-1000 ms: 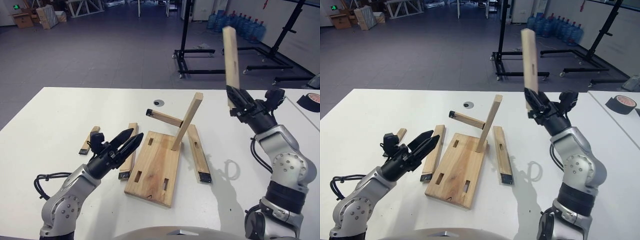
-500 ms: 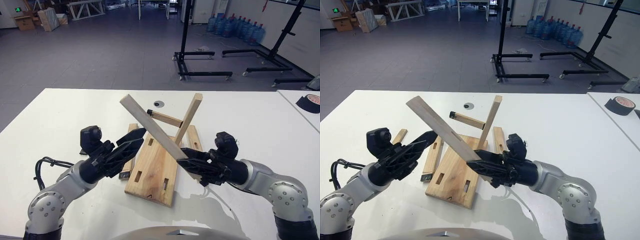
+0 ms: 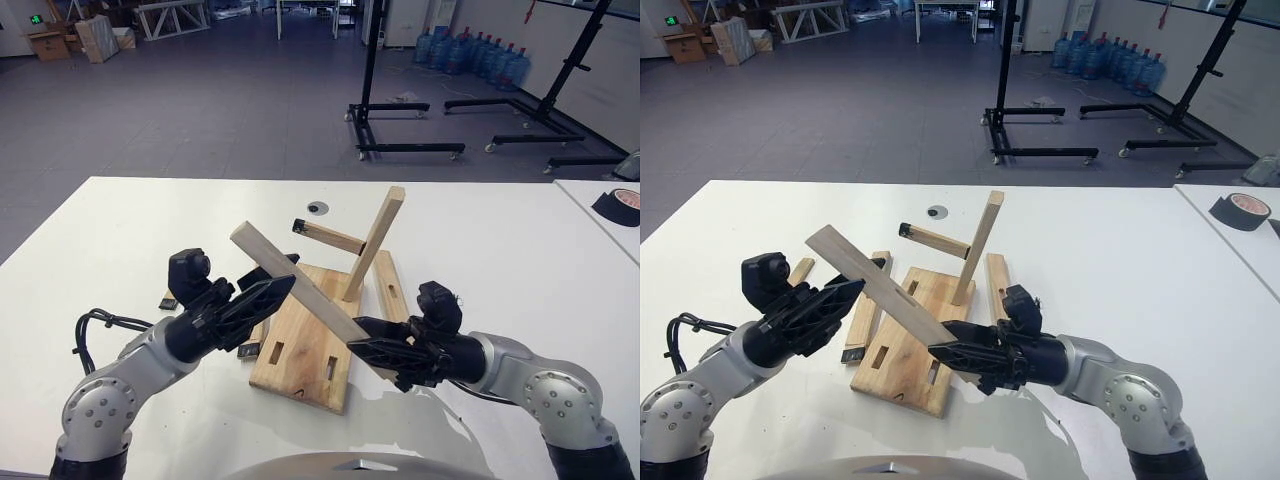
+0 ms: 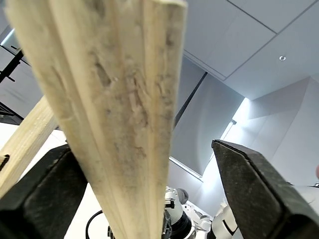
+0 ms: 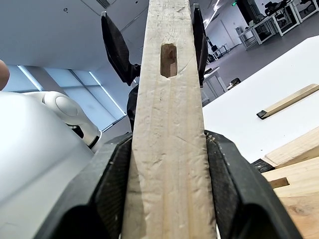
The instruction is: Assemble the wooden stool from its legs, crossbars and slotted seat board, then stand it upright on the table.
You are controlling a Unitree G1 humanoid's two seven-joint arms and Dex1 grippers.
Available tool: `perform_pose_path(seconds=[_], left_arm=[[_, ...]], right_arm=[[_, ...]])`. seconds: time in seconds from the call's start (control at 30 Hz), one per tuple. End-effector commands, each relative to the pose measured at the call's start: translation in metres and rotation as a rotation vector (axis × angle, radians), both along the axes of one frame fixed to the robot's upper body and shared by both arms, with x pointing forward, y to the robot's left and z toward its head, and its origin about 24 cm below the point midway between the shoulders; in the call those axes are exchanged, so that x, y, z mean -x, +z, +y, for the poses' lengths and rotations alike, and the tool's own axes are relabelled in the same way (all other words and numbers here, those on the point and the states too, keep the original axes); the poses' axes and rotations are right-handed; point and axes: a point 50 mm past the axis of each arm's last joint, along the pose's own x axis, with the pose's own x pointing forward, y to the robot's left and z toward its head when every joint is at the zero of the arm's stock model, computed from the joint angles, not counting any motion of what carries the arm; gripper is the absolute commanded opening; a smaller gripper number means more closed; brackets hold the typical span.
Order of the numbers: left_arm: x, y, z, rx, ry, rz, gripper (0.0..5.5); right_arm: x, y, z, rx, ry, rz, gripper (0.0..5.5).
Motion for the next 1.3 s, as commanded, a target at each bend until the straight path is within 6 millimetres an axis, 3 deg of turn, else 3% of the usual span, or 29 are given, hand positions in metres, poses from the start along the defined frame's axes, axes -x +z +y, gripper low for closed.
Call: perform_pose_path(seconds=[0.03, 0.43, 0.83, 0.87, 1.1, 1.3], left_arm=[[-0.003, -0.003, -0.001, -0.011, 0.012, 0.001, 3.95], [-0.004, -0.005, -0.004, -0.031, 0.029, 0.002, 2.02], [-0.008, -0.007, -0.003, -0.054, 0.060, 0.003, 2.02], [-0.010, -0.007, -0.002, -0.061, 0.080, 0.001, 2.02], [-0.025, 0.004, 0.024, -0.134, 0.221, -0.075, 2.01], [-0.030, 0.031, 0.078, -0.252, 0.382, -0.179, 2.01]], right_arm=[[-0.003, 0.001, -0.001, 0.015, -0.006, -0.016, 2.02], [-0.009, 0.003, 0.003, 0.030, -0.044, -0.062, 2.02], [-0.009, 0.000, 0.005, 0.077, -0.038, -0.073, 2.02], [-0.008, 0.000, 0.005, 0.080, -0.030, -0.064, 2.40], [-0.010, -0.003, -0.004, 0.167, -0.066, -0.083, 3.76], [-0.020, -0.023, -0.008, 0.509, -0.166, -0.264, 3.78]])
